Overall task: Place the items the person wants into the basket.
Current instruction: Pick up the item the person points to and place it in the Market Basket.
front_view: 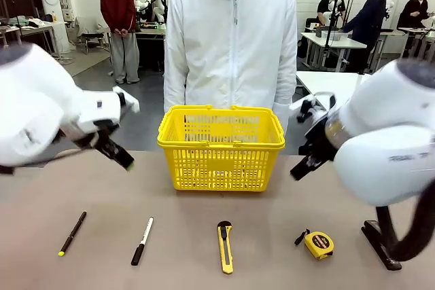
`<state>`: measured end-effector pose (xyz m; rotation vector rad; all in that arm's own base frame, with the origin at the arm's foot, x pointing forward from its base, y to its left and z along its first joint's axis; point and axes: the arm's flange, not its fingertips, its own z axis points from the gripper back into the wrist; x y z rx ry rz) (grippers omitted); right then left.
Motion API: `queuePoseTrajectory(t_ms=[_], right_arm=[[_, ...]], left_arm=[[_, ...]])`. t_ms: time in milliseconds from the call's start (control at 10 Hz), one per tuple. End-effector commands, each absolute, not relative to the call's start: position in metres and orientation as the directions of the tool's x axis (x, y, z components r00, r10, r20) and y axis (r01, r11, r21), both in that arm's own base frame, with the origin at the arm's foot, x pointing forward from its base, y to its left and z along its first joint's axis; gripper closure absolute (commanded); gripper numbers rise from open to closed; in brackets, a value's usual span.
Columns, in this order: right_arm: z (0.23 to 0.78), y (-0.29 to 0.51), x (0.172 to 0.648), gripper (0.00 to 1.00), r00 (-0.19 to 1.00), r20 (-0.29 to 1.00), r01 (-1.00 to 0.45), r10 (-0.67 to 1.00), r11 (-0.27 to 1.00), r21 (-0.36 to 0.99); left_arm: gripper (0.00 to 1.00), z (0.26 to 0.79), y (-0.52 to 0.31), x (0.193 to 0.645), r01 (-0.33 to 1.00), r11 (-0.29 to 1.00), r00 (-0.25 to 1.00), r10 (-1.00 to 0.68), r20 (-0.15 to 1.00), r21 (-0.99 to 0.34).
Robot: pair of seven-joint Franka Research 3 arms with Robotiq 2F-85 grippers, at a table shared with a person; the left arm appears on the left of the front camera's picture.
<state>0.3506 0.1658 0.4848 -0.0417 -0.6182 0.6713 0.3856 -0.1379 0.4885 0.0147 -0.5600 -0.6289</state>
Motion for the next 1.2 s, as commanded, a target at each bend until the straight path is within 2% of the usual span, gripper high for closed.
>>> queuePoseTrajectory(t_ms=[0, 200, 300, 400, 500, 900, 1000, 1100], right_arm=[[0.573, 0.174, 0.322, 0.00, 0.656, 0.452, -0.533, 0.604, 0.795, -0.290], [0.636, 0.191, 0.309, 0.00, 0.652, 0.454, -0.514, 0.607, 0.794, -0.324], [0.651, 0.197, 0.305, 0.00, 0.652, 0.444, -0.510, 0.614, 0.789, -0.343], [0.654, 0.199, 0.305, 0.00, 0.659, 0.441, -0.501, 0.610, 0.792, -0.347], [0.651, 0.184, 0.285, 0.00, 0.630, 0.474, -0.527, 0.615, 0.787, -0.321], [0.660, 0.189, 0.288, 0.00, 0.637, 0.463, -0.528, 0.617, 0.786, -0.321], [0.667, 0.159, 0.290, 0.00, 0.592, 0.487, -0.639, 0.642, 0.742, -0.203], [0.675, 0.113, 0.287, 0.00, 0.583, 0.565, -0.667, 0.584, 0.741, -0.077]], left_arm=[[0.00, 0.569, -0.138, 0.388, 0.585, 0.777, 0.657, -0.622, 0.425, 0.231], [0.00, 0.623, -0.143, 0.379, 0.568, 0.773, 0.631, -0.629, 0.454, 0.281], [0.00, 0.638, -0.143, 0.375, 0.555, 0.780, 0.631, -0.621, 0.465, 0.289], [0.00, 0.643, -0.141, 0.369, 0.537, 0.785, 0.640, -0.618, 0.458, 0.309], [0.00, 0.641, -0.142, 0.366, 0.565, 0.786, 0.633, -0.608, 0.479, 0.251], [0.00, 0.645, -0.143, 0.366, 0.562, 0.784, 0.633, -0.613, 0.473, 0.264], [0.00, 0.651, -0.109, 0.382, 0.644, 0.756, 0.637, -0.612, 0.469, 0.113], [0.00, 0.663, -0.067, 0.390, 0.683, 0.731, 0.630, -0.579, 0.518, -0.013]])
